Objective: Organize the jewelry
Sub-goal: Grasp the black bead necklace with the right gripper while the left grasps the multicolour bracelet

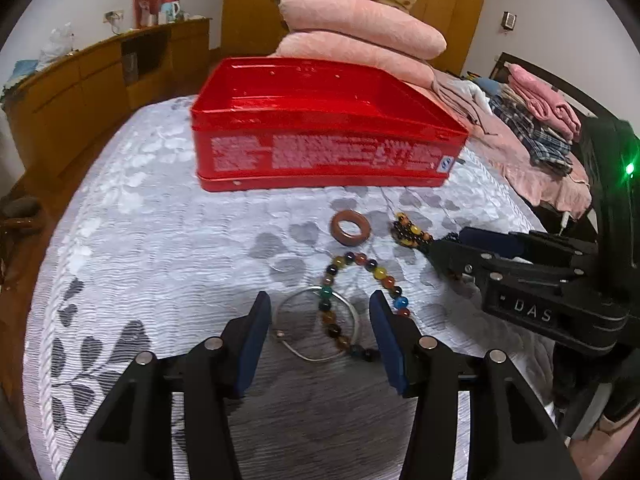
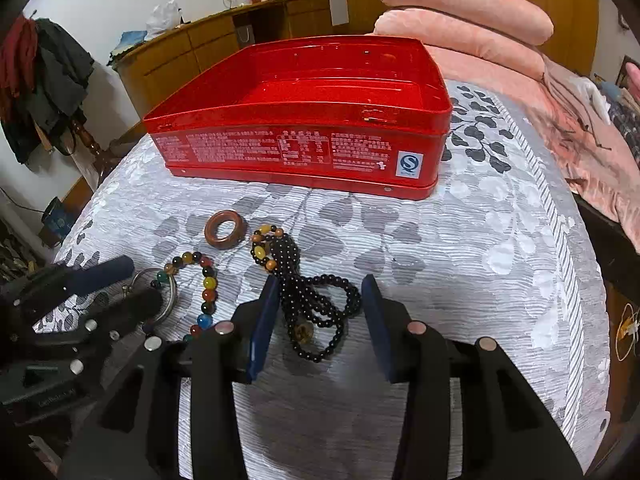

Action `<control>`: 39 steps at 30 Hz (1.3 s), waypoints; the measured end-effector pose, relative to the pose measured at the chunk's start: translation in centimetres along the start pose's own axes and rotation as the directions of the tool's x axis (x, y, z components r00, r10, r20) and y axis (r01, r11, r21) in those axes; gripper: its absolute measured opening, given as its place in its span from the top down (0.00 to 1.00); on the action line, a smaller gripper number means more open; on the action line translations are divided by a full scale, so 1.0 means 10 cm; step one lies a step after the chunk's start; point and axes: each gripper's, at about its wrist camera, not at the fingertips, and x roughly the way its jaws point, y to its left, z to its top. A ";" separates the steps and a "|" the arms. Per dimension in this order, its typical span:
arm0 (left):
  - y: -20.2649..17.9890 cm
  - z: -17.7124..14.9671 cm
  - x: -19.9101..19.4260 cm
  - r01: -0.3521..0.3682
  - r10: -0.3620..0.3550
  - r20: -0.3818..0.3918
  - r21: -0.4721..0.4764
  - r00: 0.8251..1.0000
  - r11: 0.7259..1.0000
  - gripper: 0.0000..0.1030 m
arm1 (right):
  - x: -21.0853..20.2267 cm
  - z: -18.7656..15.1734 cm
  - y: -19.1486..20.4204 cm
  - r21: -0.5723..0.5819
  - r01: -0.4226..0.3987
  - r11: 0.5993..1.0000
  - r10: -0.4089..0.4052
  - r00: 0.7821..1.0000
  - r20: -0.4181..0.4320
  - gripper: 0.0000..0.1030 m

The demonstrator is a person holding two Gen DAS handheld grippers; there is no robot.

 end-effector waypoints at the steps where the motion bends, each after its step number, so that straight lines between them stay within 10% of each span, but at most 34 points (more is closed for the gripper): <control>1: -0.02 0.00 0.01 -0.005 0.005 0.000 0.008 1.000 1.000 0.51 | 0.00 0.00 -0.01 0.002 -0.001 1.000 0.001 1.000 0.000 0.60; 9: 0.02 0.04 0.09 -0.004 0.004 -0.012 0.006 1.000 1.000 0.92 | 0.00 0.01 0.03 -0.003 0.006 1.000 -0.006 1.000 0.007 0.60; 24: 0.13 0.12 0.13 -0.017 0.017 -0.009 -0.010 1.000 1.000 0.89 | 0.06 0.07 0.09 -0.041 0.004 0.999 -0.004 1.000 0.013 0.54; 39: 0.22 0.24 -0.03 0.012 -0.009 0.071 -0.037 0.997 0.999 0.93 | 0.01 0.06 0.15 -0.039 -0.015 0.999 0.015 1.000 0.020 0.83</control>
